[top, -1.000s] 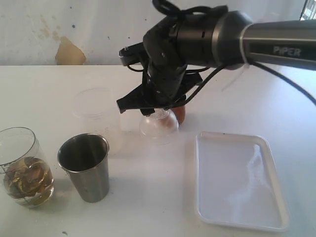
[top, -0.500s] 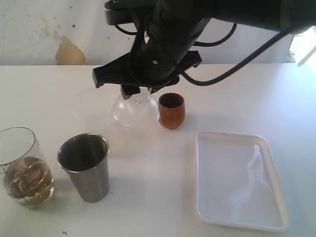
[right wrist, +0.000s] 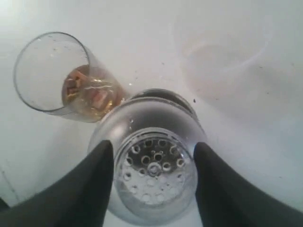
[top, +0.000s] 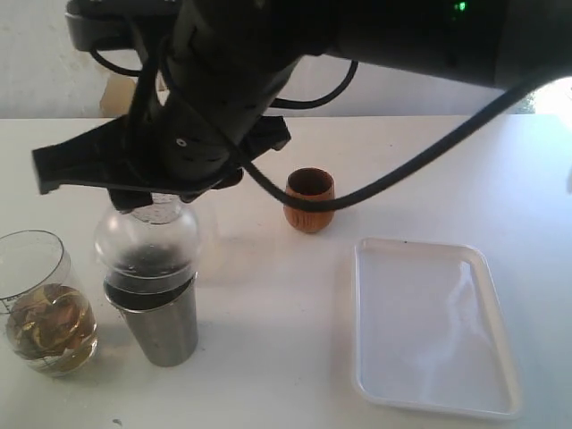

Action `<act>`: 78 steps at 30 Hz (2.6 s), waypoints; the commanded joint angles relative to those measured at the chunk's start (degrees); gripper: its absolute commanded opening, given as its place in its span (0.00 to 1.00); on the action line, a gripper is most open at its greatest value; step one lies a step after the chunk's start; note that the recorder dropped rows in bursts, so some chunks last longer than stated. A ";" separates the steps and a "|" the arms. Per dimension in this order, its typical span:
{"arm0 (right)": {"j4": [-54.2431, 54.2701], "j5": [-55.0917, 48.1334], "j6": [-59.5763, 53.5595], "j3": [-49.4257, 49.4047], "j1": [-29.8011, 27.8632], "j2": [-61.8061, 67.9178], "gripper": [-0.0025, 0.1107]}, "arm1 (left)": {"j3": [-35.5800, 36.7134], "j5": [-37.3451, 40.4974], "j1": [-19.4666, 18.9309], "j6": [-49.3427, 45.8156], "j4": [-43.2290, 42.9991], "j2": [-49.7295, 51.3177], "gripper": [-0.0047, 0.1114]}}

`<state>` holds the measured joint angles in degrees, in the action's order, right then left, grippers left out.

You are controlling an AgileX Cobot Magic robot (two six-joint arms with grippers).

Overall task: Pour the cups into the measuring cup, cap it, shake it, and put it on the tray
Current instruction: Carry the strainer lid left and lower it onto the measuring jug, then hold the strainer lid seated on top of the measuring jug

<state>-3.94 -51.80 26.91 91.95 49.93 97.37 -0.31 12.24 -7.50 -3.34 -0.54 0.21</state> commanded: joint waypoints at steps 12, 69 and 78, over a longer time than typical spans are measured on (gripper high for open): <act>2.30 -5.03 1.20 24.74 4.26 12.68 0.02 | 0.31 -0.65 0.21 -0.10 0.11 -0.21 0.04; 1.12 -11.79 -2.21 40.75 5.97 27.80 0.02 | 0.31 -0.65 0.21 -0.10 0.11 -0.21 0.04; 1.12 -11.48 -2.21 40.75 5.97 28.39 0.02 | 0.31 -0.65 0.21 -0.10 0.11 -0.21 0.04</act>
<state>-2.62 -64.42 25.28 132.35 55.96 125.74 -0.31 12.24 -7.50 -3.34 -0.54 0.21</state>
